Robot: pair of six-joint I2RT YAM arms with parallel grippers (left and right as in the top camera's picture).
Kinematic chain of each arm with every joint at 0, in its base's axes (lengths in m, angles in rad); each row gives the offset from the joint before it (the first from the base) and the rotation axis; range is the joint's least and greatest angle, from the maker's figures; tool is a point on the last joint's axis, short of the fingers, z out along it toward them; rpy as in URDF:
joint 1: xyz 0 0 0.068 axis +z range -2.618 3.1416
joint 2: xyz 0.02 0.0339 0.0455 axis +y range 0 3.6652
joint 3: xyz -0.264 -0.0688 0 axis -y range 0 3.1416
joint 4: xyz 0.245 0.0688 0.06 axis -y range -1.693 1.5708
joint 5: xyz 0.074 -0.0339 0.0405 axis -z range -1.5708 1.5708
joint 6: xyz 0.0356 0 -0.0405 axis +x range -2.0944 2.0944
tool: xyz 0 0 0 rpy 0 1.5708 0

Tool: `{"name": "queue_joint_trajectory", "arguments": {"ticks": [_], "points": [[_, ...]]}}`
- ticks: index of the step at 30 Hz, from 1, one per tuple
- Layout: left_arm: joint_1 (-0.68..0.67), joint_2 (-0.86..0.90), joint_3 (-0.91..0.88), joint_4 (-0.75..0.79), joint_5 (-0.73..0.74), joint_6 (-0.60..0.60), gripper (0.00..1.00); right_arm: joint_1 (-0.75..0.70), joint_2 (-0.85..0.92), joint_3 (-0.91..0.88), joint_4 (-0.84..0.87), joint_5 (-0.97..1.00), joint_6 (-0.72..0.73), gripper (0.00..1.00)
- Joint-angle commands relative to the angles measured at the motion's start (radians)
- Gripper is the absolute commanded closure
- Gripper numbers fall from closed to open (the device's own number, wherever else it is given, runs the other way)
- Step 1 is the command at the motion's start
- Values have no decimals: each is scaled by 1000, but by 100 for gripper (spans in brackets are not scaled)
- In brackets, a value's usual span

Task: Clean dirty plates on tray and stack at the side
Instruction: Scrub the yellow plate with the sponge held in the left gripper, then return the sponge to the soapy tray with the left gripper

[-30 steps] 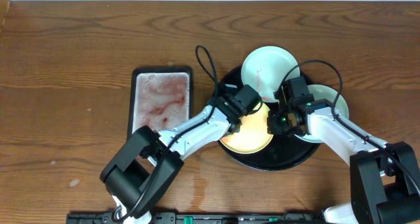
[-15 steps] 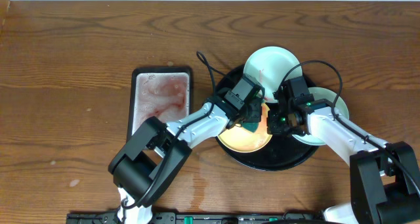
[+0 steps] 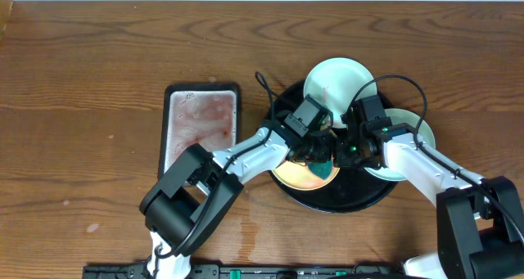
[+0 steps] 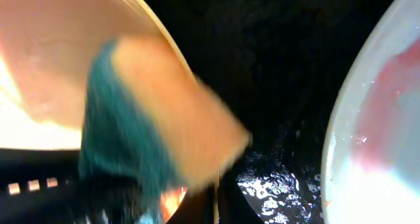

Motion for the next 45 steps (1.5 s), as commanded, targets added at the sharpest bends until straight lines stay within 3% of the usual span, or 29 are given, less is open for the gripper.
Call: {"name": "queue_joint_trajectory", "arguments": {"ticks": [1, 9, 17, 22, 28, 33, 35, 37, 38, 39, 40, 44, 45], "points": [[-14, -8, -35, -130, -63, 11, 93, 5, 36, -15, -11, 55, -10, 99], [52, -76, -35, -380, -583, 15, 93, 5, 36, -15, -8, 55, -10, 99], [85, -78, -28, -408, -877, 102, 92, 5, 36, -15, -11, 55, -10, 99], [71, -128, 38, -488, -864, 74, 92, 5, 36, -15, -12, 58, -13, 99], [66, -302, 69, -510, -713, 76, 92, 3, 36, -15, -11, 84, -5, 99], [98, -428, 68, -616, -713, 80, 92, 3, 36, -15, 8, 137, -5, 99], [140, -449, 68, -669, -713, 89, 92, 3, 37, -15, 20, 136, -6, 98], [197, -453, 62, -709, -712, 105, 92, 5, 37, -15, 31, 132, -6, 85], [229, -452, 52, -717, -712, 107, 92, 5, 37, -15, 34, 132, -6, 84], [263, -452, 35, -716, -710, 110, 93, 5, 37, -15, 37, 128, -5, 87], [298, -452, 16, -709, -707, 111, 92, 5, 36, -15, 37, 124, -6, 97], [439, -450, -53, -648, -575, 187, 83, 5, 30, -13, 32, 87, -8, 99], [470, -450, -62, -632, -527, 214, 76, 5, 19, -11, 27, 88, -7, 99]]}}
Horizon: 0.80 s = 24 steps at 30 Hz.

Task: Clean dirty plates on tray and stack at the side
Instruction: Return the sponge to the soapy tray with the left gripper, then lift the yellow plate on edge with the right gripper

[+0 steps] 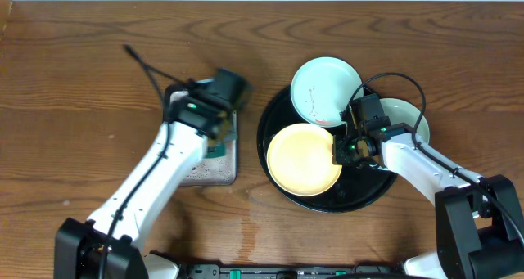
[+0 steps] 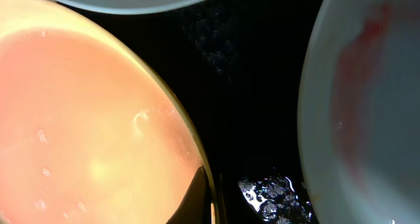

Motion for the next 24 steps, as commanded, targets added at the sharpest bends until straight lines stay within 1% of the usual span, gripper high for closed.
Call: {"name": "queue_joint_trajectory", "arguments": {"ticks": [1, 4, 5, 8, 14, 17, 20, 22, 24], "points": [[97, 4, -38, 25, 158, 98, 71, -1, -3, -10, -20, 64, -7, 99], [162, -5, -37, 29, 259, 126, 64, -1, -87, -3, -57, 111, -8, 99], [186, -14, -37, 28, 299, 127, 62, 0, -140, -3, -77, 140, -9, 99], [207, -39, -37, 29, 355, 156, 56, 12, -237, -3, -110, 206, -19, 99], [208, -146, -37, 5, 358, 167, 49, 90, -412, -3, -140, 433, -34, 99], [208, -216, -37, -16, 358, 166, 44, 142, -457, -3, -135, 565, -40, 99], [208, -286, -37, -40, 358, 166, 38, 211, -474, -3, -115, 673, -95, 99], [208, -325, -37, -51, 357, 166, 29, 259, -475, -3, -106, 772, -126, 99], [208, -352, -37, -58, 357, 166, 25, 315, -475, -2, -101, 892, -132, 99]]}}
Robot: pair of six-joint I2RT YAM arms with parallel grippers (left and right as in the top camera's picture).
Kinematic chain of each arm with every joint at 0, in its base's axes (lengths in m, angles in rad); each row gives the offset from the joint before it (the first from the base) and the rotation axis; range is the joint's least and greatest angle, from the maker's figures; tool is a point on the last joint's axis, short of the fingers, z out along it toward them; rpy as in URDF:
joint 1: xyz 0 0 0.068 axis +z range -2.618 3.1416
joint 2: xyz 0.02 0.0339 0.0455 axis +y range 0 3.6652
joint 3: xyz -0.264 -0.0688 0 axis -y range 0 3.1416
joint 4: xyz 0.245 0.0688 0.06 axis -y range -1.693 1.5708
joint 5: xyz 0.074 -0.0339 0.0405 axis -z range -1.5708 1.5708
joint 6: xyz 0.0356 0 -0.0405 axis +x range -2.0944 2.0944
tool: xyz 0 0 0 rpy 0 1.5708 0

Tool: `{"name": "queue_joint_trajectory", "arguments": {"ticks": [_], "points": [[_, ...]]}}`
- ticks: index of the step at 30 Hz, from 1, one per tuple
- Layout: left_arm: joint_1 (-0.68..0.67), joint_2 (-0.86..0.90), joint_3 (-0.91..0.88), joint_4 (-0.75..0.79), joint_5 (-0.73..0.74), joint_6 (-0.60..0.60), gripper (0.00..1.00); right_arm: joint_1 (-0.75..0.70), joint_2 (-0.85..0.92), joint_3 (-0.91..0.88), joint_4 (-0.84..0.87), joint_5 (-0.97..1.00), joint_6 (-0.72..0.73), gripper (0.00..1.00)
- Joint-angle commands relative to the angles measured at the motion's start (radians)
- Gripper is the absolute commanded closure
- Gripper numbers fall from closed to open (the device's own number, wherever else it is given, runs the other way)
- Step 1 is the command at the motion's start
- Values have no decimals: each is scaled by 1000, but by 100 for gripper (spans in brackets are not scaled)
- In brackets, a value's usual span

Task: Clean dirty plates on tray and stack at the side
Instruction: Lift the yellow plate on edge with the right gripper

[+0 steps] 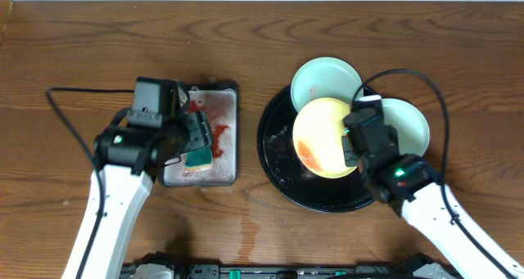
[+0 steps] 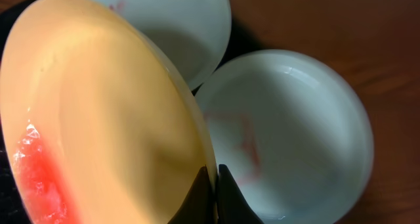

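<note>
A yellow plate [image 1: 327,136] is held tilted above the round black tray [image 1: 282,168], with red liquid pooled at its lower left edge. My right gripper [image 2: 214,184] is shut on the plate's rim [image 2: 197,119], one finger on each side. Two pale plates with faint red smears lie nearby, one at the tray's far edge [image 1: 326,78] and one at its right [image 1: 407,123]. My left gripper [image 1: 196,144] is over the rectangular tray [image 1: 225,107], shut on a teal sponge [image 1: 199,158].
The rectangular tray holds reddish water and stands left of the black tray on the wooden table [image 1: 82,50]. Cables loop off both arms. In the right wrist view the two pale plates [image 2: 289,132] overlap behind the yellow plate.
The yellow plate lay flat on the black tray; now my right gripper holds it raised and tilted, with red liquid at its low edge. My left gripper with the sponge sits nearer the front of the rectangular tray.
First my left gripper pressed the sponge onto the yellow plate while my right gripper was at the plate's rim. Then the left gripper and sponge were over the rectangular tray and the plate lay flat. Now the plate is lifted at a tilt.
</note>
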Motion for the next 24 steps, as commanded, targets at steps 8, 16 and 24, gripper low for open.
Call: {"name": "queue_joint_trajectory", "arguments": {"ticks": [8, 16, 24], "points": [[3, -56, -2, -18, 3, 8, 18, 303, -12, 7, 24, 534, -111, 99], [3, -56, -2, -18, 3, 8, 18, 480, -16, 10, 26, 710, -182, 99], [3, -56, -2, -18, 3, 8, 17, 558, -16, 11, 25, 774, -220, 99]]}}
